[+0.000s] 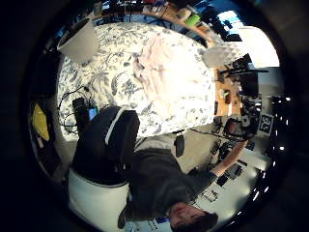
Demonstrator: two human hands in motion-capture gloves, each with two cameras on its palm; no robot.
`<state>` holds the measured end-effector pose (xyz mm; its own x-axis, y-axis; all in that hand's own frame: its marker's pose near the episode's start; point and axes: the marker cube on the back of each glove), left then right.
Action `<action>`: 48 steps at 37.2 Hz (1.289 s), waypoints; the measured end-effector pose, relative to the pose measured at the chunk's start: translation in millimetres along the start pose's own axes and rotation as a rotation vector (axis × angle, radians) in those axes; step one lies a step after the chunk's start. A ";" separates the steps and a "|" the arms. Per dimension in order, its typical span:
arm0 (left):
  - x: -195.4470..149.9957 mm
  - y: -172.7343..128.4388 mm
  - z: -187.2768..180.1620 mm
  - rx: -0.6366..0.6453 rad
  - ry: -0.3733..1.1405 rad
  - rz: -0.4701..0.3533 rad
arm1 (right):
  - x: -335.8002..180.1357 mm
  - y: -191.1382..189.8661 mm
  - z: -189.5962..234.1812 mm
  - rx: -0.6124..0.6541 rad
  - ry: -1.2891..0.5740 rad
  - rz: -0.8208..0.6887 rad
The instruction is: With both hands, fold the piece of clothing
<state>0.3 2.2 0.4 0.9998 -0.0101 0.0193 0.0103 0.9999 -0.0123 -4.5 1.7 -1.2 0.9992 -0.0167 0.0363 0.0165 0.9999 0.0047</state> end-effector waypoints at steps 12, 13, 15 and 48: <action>3.1 4.0 12.6 -0.015 0.006 0.020 | -18.3 -2.8 3.9 -0.026 -0.098 -0.041; 2.5 3.6 14.1 -0.003 0.012 0.022 | -19.7 -3.7 2.9 -0.024 -0.095 -0.041; -0.4 2.2 15.1 0.030 0.015 0.018 | -22.0 -6.3 0.9 -0.024 -0.090 -0.045; 221.6 -7.4 257.0 -0.268 0.174 0.325 | -25.1 -12.1 81.4 -0.178 -0.231 -0.093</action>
<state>216.9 -4.2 261.6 0.9399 0.2793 -0.1961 -0.3232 0.9130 -0.2488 -32.8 -10.4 79.2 0.9587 -0.0886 0.2702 0.1343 0.9786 -0.1556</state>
